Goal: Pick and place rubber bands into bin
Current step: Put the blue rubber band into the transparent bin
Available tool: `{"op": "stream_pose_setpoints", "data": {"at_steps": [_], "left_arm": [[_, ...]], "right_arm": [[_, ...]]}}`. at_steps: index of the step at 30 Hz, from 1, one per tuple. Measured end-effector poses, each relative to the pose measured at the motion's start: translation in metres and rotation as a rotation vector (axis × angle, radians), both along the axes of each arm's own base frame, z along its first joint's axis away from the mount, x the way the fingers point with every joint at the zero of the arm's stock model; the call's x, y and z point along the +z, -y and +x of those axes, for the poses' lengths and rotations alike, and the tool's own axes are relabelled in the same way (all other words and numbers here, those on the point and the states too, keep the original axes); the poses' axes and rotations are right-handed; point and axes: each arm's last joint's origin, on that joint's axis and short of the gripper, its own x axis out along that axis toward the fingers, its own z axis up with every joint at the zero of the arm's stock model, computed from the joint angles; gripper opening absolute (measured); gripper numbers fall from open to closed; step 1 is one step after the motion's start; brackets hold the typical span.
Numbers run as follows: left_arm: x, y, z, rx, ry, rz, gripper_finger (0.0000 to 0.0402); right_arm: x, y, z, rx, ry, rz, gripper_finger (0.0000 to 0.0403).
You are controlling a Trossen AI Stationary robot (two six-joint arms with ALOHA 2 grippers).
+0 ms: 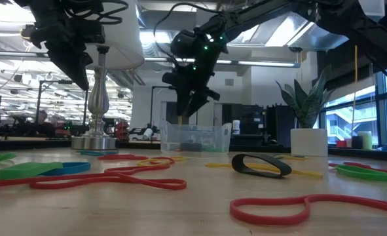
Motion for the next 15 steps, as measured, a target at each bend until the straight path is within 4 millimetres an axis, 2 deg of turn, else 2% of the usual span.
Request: {"op": "stream_pose_setpoints", "data": {"at_steps": [3, 7, 10, 11, 13, 15], "left_arm": [[-0.0001, 0.0000, 0.0001, 0.002, 0.001, -0.001, 0.0003], [-0.0001, 0.0000, 0.0001, 0.017, 0.004, -0.009, 0.0001], [-0.0001, 0.0000, 0.0001, 0.017, 0.004, -0.009, 0.0002], [-0.0001, 0.0000, 0.0001, 0.020, 0.005, -0.011, 0.0003], [-0.0001, 0.0000, 0.0001, 0.023, 0.005, -0.012, 0.0002], [-0.0001, 0.0000, 0.0001, 0.023, 0.005, -0.012, 0.0001]], "right_arm": [[-0.0014, 0.0014, -0.0056, -0.124, -0.067, -0.068, 0.0158], [0.0003, 0.0000, 0.0009, 0.062, 0.014, 0.019, 0.0149], [-0.0013, -0.0019, -0.0030, -0.103, -0.050, -0.056, 0.0138], [-0.0014, -0.0015, -0.0028, -0.107, -0.050, -0.066, 0.0134], [0.0002, 0.0009, 0.0003, 0.002, -0.009, -0.036, 0.0127], [0.0002, 0.0002, -0.0010, -0.041, -0.032, -0.062, 0.0120]]}}
